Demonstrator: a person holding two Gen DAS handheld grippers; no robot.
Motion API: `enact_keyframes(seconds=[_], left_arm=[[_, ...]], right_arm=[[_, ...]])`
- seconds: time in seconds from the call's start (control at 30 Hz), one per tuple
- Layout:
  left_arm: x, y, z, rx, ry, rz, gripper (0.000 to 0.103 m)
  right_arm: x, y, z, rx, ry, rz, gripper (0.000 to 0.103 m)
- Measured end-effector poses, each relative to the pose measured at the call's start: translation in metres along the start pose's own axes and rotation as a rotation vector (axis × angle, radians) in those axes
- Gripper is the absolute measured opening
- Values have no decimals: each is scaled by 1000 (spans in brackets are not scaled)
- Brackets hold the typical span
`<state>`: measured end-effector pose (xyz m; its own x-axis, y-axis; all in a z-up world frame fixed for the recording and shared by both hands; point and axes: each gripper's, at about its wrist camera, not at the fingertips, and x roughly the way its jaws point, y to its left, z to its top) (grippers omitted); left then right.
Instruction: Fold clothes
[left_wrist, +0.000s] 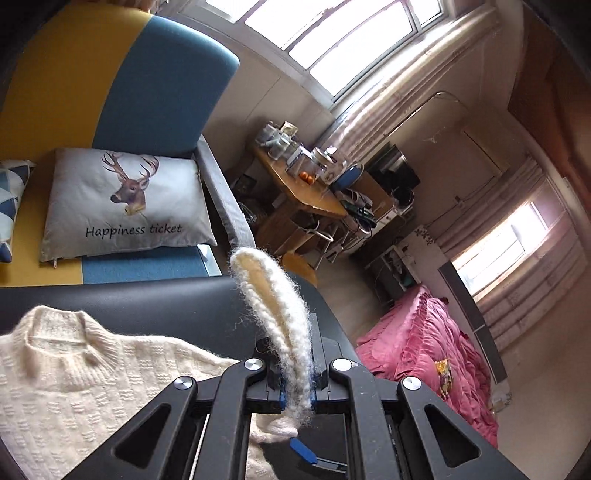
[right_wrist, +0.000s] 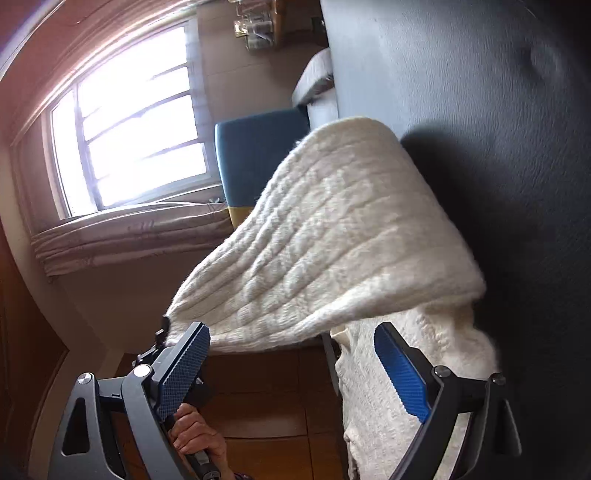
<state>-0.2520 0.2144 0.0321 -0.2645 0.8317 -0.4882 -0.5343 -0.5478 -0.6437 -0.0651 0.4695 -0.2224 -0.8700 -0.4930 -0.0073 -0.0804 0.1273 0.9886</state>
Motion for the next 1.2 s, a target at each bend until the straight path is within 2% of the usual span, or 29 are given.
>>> enact_keyframes(seconds=[0.27, 0.43, 0.53, 0.7, 0.8, 0.93, 1.03, 1.2], left_arm=[[-87, 30, 7, -13, -146, 14, 8], [-127, 77, -2, -76, -191, 50, 8], [-136, 114, -18, -116, -175, 104, 8], [-139, 181, -63, -196, -121, 218, 8], [-128, 223, -95, -242, -41, 295, 8], [-109, 258, -138, -233, 56, 408, 8], [-113, 270, -154, -261, 57, 398, 8], [-133, 265, -152, -250, -22, 362, 8]], right_arm=[[29, -6, 4, -21, -119, -78, 94], [37, 2, 4, -74, -103, -143, 94], [40, 5, 3, -108, -84, -191, 93], [51, 12, -4, -189, -46, -296, 93], [57, 15, -10, -236, -20, -377, 93], [58, 18, -15, -281, -6, -437, 93], [63, 21, -16, -309, 5, -474, 93], [72, 30, -23, -379, 40, -472, 93]])
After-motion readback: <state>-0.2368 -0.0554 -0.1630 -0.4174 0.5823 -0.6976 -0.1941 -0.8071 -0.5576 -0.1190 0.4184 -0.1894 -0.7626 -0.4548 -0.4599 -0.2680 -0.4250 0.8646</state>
